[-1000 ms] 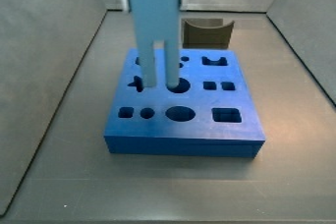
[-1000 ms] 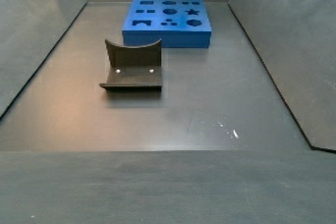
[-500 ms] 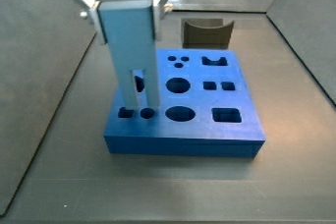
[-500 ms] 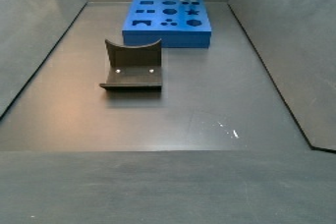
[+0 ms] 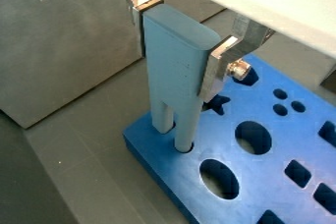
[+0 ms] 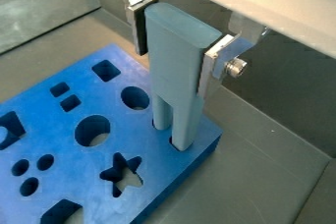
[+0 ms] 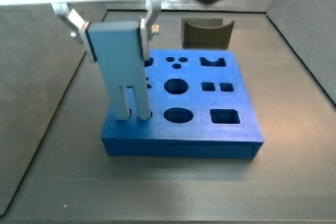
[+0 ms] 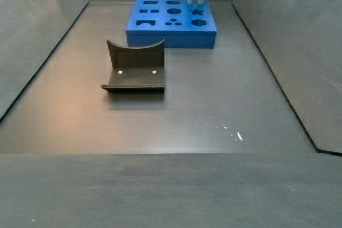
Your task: Insert the square-circle object.
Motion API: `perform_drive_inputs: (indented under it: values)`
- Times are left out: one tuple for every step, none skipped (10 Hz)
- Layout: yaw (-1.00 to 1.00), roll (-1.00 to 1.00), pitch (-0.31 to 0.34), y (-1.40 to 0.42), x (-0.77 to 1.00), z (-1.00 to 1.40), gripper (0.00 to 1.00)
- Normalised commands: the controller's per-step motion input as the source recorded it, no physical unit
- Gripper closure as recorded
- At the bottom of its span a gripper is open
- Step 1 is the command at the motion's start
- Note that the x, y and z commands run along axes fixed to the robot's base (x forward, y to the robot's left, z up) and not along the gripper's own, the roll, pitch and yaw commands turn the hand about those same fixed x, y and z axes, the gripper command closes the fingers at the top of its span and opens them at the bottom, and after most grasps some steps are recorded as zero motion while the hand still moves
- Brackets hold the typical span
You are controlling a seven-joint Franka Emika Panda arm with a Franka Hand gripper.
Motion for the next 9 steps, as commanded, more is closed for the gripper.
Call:
perform_drive_inputs:
  values:
    - [-0.03, 0.00, -0.060, -0.04, 0.04, -0.38, 1.00]
    - [0.00, 0.00, -0.064, -0.01, 0.05, -0.37, 1.00]
    - [0.00, 0.00, -0.059, -0.01, 0.05, -0.39, 1.00]
    - [0.00, 0.05, -0.029, -0.01, 0.09, -0.39, 1.00]
    - [0.00, 0.12, -0.013, 0.00, 0.04, -0.37, 1.00]
    - [0.00, 0.16, -0.009, 0.00, 0.03, -0.39, 1.00]
    - [0.00, 0.15, -0.010, -0.02, 0.05, -0.40, 1.00]
    - [0.00, 0.14, -0.010, -0.02, 0.05, -0.40, 1.00]
    - [0.00, -0.03, -0.039, 0.00, 0.00, -0.17, 1.00]
